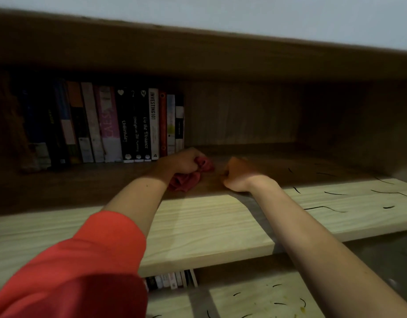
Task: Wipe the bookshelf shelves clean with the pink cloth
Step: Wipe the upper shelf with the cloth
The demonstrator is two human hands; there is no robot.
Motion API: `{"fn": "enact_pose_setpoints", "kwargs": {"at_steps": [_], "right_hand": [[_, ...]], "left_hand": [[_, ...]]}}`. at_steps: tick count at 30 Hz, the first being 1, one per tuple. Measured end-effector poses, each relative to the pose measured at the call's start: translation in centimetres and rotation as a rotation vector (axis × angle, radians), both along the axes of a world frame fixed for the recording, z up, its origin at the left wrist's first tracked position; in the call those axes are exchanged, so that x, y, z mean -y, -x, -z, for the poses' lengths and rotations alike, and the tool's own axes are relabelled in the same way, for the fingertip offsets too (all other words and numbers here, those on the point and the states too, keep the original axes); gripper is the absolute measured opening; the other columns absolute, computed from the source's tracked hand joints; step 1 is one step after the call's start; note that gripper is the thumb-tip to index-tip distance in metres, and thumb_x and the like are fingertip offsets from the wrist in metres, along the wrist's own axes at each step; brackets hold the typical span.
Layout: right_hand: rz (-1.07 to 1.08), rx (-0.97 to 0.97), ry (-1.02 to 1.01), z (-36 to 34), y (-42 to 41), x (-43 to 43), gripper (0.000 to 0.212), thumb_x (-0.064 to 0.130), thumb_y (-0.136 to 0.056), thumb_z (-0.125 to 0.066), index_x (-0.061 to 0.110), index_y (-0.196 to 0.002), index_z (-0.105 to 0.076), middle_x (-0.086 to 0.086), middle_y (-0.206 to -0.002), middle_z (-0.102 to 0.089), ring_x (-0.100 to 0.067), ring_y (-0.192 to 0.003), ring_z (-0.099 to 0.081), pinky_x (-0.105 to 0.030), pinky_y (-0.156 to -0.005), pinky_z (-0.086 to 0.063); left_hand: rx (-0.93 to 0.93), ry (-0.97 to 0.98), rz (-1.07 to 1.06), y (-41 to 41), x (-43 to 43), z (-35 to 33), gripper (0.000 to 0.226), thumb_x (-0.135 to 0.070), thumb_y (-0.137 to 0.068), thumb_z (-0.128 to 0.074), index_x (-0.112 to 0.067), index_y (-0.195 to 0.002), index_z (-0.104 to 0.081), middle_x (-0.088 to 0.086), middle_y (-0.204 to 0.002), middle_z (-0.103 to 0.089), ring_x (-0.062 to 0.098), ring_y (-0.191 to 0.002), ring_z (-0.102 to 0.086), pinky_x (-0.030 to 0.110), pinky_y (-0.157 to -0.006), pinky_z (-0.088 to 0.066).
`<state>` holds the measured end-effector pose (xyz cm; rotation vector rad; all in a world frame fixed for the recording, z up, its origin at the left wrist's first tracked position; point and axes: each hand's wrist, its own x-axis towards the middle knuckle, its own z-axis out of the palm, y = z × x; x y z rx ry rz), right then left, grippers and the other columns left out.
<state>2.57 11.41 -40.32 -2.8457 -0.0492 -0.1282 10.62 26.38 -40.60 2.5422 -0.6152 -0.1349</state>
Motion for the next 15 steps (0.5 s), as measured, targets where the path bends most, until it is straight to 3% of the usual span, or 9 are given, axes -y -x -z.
{"fn": "enact_pose_setpoints", "kwargs": {"at_steps": [2, 4, 6, 10, 15], "right_hand": [[0.002, -0.002, 0.0, 0.0, 0.0, 0.1, 0.013, 0.021, -0.091, -0.052, 0.014, -0.095, -0.062, -0.005, -0.099, -0.06, -0.025, -0.097, -0.058, -0.041, -0.09, -0.048], [0.006, -0.006, -0.001, -0.1, -0.1, 0.1, 0.017, 0.023, -0.091, -0.052, 0.013, -0.101, -0.061, -0.005, -0.102, -0.06, -0.026, -0.099, -0.057, -0.043, -0.092, -0.047], [0.003, -0.02, -0.004, 0.1, -0.2, 0.1, 0.02, 0.025, -0.091, -0.053, 0.012, -0.103, -0.061, -0.006, -0.104, -0.06, -0.026, -0.1, -0.057, -0.044, -0.093, -0.047], [0.006, 0.021, 0.026, 0.3, -0.7, 0.0, 0.02, 0.022, -0.088, -0.053, 0.015, -0.102, -0.065, -0.006, -0.107, -0.063, -0.027, -0.1, -0.058, -0.042, -0.09, -0.049], [0.012, 0.034, 0.012, 0.4, -0.8, 0.1, 0.012, 0.019, -0.085, -0.053, 0.014, -0.085, -0.064, -0.008, -0.097, -0.063, -0.028, -0.094, -0.059, -0.043, -0.087, -0.05]], "left_hand": [[-0.012, -0.023, 0.028, -0.3, -1.0, -0.1, 0.044, -0.001, -0.088, -0.048, -0.038, -0.104, -0.066, 0.004, -0.106, -0.068, 0.022, -0.089, -0.067, 0.041, -0.085, -0.055], [-0.031, -0.021, 0.005, -0.7, -2.0, -0.5, 0.04, -0.005, -0.089, -0.052, -0.042, -0.097, -0.067, 0.002, -0.103, -0.069, 0.021, -0.087, -0.068, 0.039, -0.083, -0.056], [-0.033, -0.017, -0.034, -1.4, -2.3, -0.4, 0.038, -0.007, -0.09, -0.053, -0.04, -0.102, -0.066, 0.0, -0.103, -0.067, 0.02, -0.089, -0.066, 0.034, -0.082, -0.055], [0.034, 0.001, -0.006, -1.7, -0.2, 0.0, 0.031, -0.002, -0.091, -0.049, -0.016, -0.114, -0.065, 0.007, -0.101, -0.063, 0.025, -0.094, -0.061, 0.03, -0.078, -0.047], [0.009, -0.085, 0.107, -1.3, -0.5, -0.6, 0.04, -0.004, -0.089, -0.053, -0.03, -0.117, -0.065, -0.007, -0.115, -0.065, 0.013, -0.103, -0.062, 0.03, -0.097, -0.048]]}}
